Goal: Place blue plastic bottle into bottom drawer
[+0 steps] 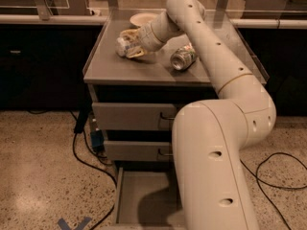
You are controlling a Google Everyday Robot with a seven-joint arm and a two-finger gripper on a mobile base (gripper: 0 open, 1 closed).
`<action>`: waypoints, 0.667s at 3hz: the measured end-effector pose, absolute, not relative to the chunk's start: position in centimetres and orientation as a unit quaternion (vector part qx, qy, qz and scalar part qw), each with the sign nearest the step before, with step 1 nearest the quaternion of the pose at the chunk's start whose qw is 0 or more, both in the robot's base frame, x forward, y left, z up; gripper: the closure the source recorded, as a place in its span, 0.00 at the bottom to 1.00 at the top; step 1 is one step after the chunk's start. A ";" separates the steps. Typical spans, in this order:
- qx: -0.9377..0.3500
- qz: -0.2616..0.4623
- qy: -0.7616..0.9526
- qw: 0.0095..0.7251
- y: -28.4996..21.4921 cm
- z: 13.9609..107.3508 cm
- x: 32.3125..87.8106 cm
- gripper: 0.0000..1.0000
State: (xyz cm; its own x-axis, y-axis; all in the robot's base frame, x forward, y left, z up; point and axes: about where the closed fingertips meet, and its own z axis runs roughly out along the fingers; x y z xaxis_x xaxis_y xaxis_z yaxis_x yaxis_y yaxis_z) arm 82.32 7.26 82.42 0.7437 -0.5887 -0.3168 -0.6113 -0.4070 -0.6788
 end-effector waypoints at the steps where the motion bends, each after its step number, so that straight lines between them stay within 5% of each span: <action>1: -0.837 -0.002 0.348 0.423 8.5 82.2 84.0 1.00; 2: -0.837 -0.002 0.348 0.423 8.5 82.5 84.0 1.00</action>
Offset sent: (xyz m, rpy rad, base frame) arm 0.3293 0.0328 -0.4941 0.0969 0.1483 -0.2322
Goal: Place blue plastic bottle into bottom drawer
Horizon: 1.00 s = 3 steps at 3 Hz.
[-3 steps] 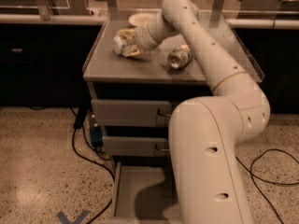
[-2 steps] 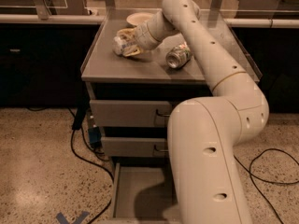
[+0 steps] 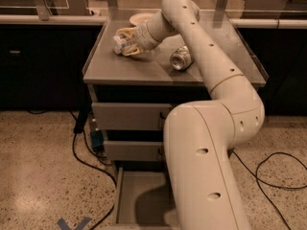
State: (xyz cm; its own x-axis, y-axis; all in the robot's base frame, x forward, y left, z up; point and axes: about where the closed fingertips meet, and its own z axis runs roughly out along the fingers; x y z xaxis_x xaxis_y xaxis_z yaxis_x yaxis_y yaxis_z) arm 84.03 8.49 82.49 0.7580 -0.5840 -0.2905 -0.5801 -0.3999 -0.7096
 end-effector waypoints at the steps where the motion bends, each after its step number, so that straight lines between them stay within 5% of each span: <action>1: -0.831 -0.017 0.341 0.440 9.5 82.0 85.7 1.00; 3: -0.825 -0.026 0.337 0.453 10.0 82.3 86.8 1.00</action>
Offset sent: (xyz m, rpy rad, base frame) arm 0.3122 0.0205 -0.4948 0.0904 0.1934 -0.2309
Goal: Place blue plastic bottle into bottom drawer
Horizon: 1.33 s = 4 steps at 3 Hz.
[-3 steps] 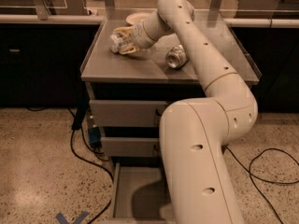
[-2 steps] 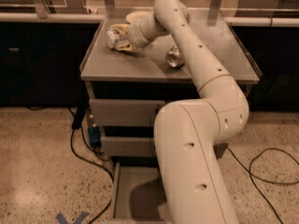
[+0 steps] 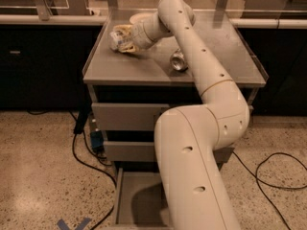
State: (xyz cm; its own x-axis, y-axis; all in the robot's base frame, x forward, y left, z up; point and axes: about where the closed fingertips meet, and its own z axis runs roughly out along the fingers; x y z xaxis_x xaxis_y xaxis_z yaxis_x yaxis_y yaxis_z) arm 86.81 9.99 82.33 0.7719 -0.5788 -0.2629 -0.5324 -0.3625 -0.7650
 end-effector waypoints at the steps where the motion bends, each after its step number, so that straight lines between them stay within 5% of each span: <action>1: -0.819 -0.033 0.334 0.465 10.2 82.2 87.7 1.00; 4: -0.810 -0.045 0.333 0.480 10.1 82.1 89.0 1.00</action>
Offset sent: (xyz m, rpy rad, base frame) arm 0.2844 0.0055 -0.4931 0.0558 0.2669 -0.2145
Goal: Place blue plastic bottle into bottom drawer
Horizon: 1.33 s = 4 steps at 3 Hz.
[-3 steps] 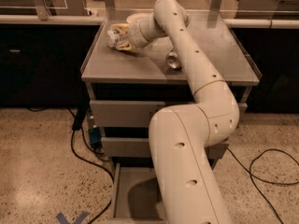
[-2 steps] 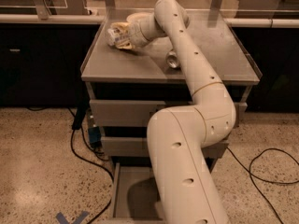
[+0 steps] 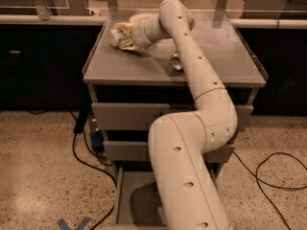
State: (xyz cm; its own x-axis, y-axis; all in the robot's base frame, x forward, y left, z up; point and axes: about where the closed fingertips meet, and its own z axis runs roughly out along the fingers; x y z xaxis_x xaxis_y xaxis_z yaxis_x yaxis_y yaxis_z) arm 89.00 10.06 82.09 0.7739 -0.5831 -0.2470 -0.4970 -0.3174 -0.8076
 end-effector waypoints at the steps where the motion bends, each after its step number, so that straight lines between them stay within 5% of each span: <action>1: -0.811 -0.045 0.335 0.478 9.9 81.7 89.1 1.00; 2: -0.811 -0.045 0.335 0.478 9.9 82.1 89.0 1.00; 4: -0.811 -0.045 0.335 0.478 9.9 82.1 89.0 0.58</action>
Offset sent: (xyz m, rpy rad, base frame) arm 0.2625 0.0048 -0.4908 0.0206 0.3244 -0.1872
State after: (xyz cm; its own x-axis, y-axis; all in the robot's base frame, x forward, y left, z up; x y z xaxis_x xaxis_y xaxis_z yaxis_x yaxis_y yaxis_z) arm 88.99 9.91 82.10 0.7715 -0.5864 -0.2467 -0.5001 -0.3193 -0.8049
